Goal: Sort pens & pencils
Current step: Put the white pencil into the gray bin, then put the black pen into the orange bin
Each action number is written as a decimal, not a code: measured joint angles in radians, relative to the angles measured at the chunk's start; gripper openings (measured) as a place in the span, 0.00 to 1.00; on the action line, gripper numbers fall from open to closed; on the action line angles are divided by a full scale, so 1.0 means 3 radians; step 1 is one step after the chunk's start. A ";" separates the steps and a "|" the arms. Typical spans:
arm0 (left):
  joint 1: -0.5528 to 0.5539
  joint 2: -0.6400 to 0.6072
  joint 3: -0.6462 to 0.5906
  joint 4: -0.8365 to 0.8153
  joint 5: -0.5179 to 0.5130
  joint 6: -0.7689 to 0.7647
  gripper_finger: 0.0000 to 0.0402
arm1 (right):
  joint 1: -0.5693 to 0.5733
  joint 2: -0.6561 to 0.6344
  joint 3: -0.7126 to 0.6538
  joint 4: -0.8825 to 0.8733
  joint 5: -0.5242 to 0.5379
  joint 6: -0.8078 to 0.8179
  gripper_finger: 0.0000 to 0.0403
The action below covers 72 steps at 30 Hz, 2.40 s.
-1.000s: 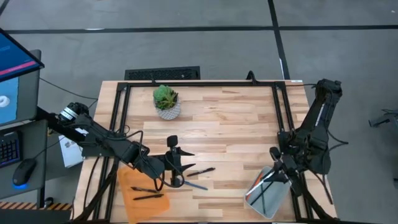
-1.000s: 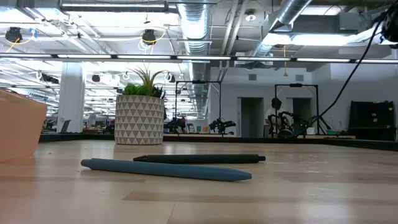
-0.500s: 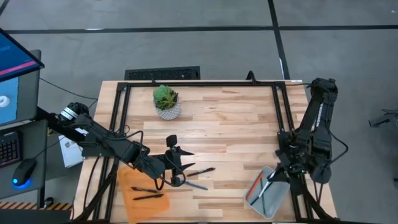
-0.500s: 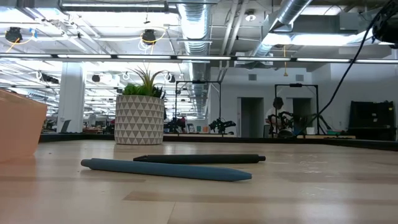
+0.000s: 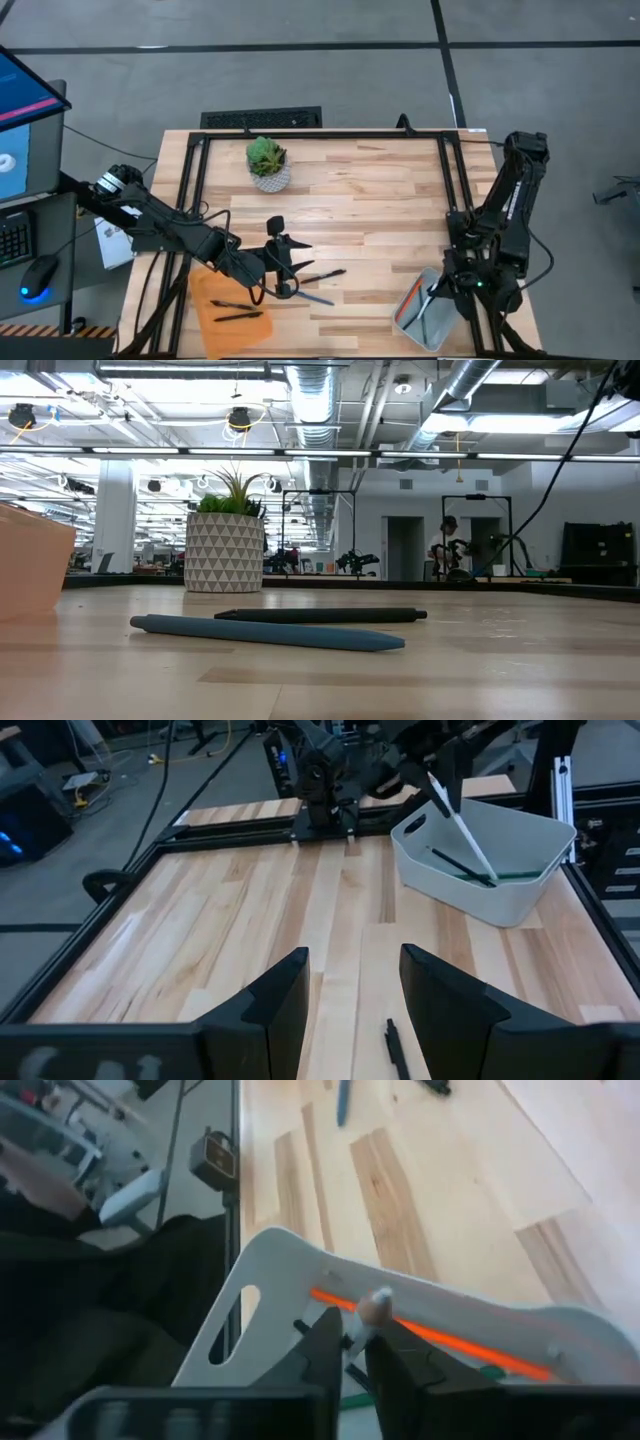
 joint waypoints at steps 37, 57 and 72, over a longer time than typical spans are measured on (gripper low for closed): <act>0.0014 0.0000 -0.0302 -0.0783 0.0103 -0.0706 0.38 | -0.2447 0.0335 0.0001 0.1706 -0.0618 -0.2785 0.41; 0.0510 0.0318 -0.0947 0.0315 0.1287 -0.0646 0.38 | -0.2739 0.0828 0.0001 0.3187 -0.0736 -0.4370 0.36; 0.0469 0.0979 -0.0592 0.0435 0.1322 -0.0806 0.38 | -0.2623 0.0828 0.0001 0.3160 -0.0734 -0.4331 0.34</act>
